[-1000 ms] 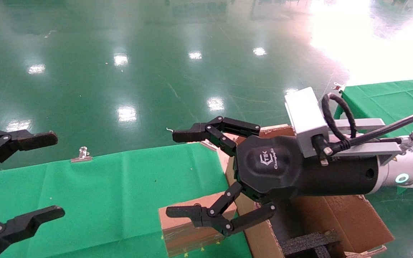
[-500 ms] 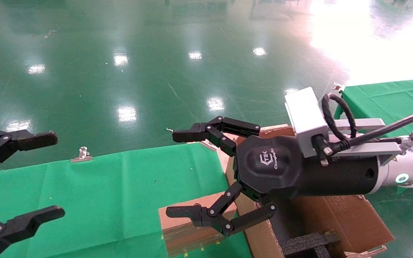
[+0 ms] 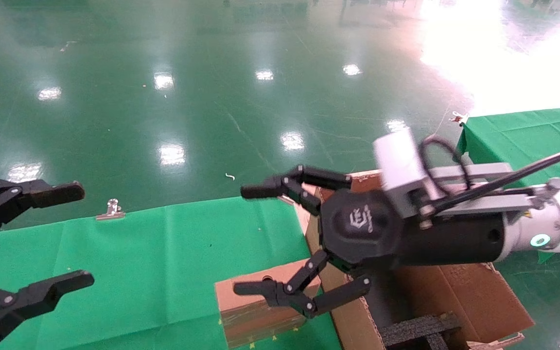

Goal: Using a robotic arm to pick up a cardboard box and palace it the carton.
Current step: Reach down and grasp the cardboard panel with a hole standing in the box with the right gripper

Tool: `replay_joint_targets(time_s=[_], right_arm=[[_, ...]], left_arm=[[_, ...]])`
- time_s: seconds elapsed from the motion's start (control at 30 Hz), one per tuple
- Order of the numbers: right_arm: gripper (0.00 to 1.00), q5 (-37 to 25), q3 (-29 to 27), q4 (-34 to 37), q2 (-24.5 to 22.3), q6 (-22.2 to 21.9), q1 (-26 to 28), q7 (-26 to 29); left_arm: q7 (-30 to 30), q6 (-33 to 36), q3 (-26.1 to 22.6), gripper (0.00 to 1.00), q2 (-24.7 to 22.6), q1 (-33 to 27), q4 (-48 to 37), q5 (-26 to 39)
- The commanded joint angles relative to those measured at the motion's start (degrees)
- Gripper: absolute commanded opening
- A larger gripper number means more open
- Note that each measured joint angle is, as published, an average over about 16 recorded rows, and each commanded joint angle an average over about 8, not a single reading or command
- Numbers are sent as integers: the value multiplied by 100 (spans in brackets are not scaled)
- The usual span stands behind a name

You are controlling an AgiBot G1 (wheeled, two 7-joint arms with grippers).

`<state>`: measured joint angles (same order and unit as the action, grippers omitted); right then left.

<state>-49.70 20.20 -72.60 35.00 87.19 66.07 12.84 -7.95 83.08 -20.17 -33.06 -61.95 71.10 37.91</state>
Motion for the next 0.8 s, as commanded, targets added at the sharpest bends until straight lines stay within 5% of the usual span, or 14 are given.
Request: replay_joint_targets(time_s=[0.03,0.37,0.8], right_arm=[[100,-216,91,12,-29,43,112,64],[100,-1948,1475,319,468,374,1314,202],[100,-3045,2910,1407,1455,318,2423,-548]], left_arm=[[0,0,0,0,0,0,0,0],[0,0,0,0,0,0,0,0],[0,0,0,0,0,0,0,0]])
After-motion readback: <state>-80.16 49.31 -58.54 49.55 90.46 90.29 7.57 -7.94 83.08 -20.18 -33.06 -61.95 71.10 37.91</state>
